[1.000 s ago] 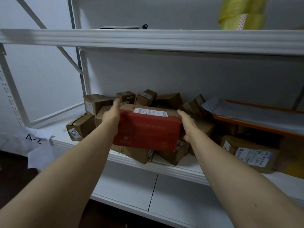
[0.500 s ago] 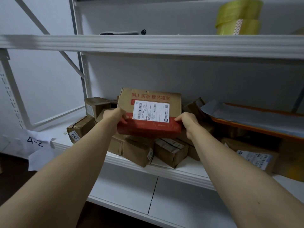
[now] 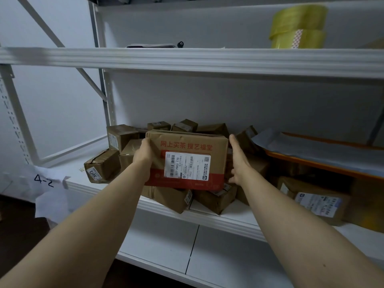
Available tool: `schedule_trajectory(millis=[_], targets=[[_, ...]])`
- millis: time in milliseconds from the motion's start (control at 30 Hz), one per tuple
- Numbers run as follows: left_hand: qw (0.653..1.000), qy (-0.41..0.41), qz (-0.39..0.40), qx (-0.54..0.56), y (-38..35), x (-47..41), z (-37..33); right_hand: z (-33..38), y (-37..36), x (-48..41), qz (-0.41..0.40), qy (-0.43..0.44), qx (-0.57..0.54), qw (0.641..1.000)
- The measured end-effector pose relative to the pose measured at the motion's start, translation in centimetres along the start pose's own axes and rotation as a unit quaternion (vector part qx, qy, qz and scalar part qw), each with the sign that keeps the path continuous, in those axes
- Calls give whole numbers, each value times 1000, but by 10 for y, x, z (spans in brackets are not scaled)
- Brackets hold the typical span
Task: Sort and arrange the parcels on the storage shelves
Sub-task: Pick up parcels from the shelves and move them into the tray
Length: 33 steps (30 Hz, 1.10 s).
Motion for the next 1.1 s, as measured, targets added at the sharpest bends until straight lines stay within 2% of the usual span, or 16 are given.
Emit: schedule_trajectory(millis=[133, 200, 367, 600, 867, 933, 967, 1033, 1100], targets=[[997, 48, 3, 61, -2, -3, 11, -1, -4, 6, -5, -19, 0, 1000], [996, 68, 11, 53, -2, -3, 17, -2, -4, 3, -12, -23, -4, 1000], [986, 99, 107, 76, -7, 5, 28, -4, 3, 1, -16, -26, -35, 999], [983, 65, 139, 104, -11, -7, 0, -2, 36, -8, -102, 30, -136, 985], [977, -23, 156, 146, -33, 40, -35, -17, 46, -4, -137, -3, -149, 979], [980, -44, 120, 151, -34, 37, -35, -16, 47, -3, -134, -3, -142, 981], [987, -61, 78, 129, -30, 33, -34, -15, 47, -2, -132, 2, -138, 982], [995, -94, 6, 31, -25, 22, -33, -10, 45, -1, -130, 19, -127, 983], [995, -91, -10, -33, -24, 3, -28, -3, 40, -1, -134, 40, -128, 982]])
Point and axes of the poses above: each hand's wrist, its own x-axis away from the middle knuckle, its own y-axis out of the back of the hand, z = x × y, the point moved 4 cm from there along -x, towards the middle knuckle, and after that the axes turned 7 degrees about -x, right-handed, at the moved point
